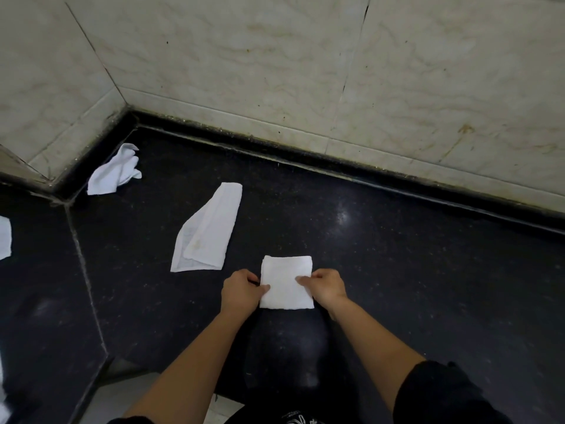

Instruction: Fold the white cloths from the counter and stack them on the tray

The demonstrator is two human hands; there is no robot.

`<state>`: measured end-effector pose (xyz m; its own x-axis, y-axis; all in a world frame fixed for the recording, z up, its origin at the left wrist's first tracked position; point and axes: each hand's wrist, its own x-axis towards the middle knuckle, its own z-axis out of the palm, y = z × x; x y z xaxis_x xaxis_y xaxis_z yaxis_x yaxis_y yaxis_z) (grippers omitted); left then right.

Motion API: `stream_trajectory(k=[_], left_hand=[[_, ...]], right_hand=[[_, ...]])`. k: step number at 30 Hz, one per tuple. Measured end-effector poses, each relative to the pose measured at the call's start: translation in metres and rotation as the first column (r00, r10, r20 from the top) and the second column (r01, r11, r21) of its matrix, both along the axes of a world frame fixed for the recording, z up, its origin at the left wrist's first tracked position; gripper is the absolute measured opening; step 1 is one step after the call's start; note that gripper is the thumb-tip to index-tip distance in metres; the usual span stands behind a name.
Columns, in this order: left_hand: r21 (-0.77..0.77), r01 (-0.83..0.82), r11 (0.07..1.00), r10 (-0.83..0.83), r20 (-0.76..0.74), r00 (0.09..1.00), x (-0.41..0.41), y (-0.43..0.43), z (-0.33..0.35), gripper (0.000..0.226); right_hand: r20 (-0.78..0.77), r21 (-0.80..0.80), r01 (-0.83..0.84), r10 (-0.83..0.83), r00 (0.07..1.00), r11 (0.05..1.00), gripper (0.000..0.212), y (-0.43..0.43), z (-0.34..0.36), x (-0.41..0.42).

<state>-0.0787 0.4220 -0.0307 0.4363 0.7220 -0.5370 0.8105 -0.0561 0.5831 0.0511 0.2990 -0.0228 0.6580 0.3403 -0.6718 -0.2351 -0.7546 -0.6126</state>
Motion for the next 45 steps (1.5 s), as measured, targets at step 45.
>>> stream_trajectory(k=[45], left_hand=[[-0.558,0.612,0.560,-0.326,0.531,0.782,0.161,-0.487,0.163,0.028]], right_hand=[[-0.052,0.492,0.606,-0.673,0.738,0.626,0.012,-0.592,0.176,0.031]])
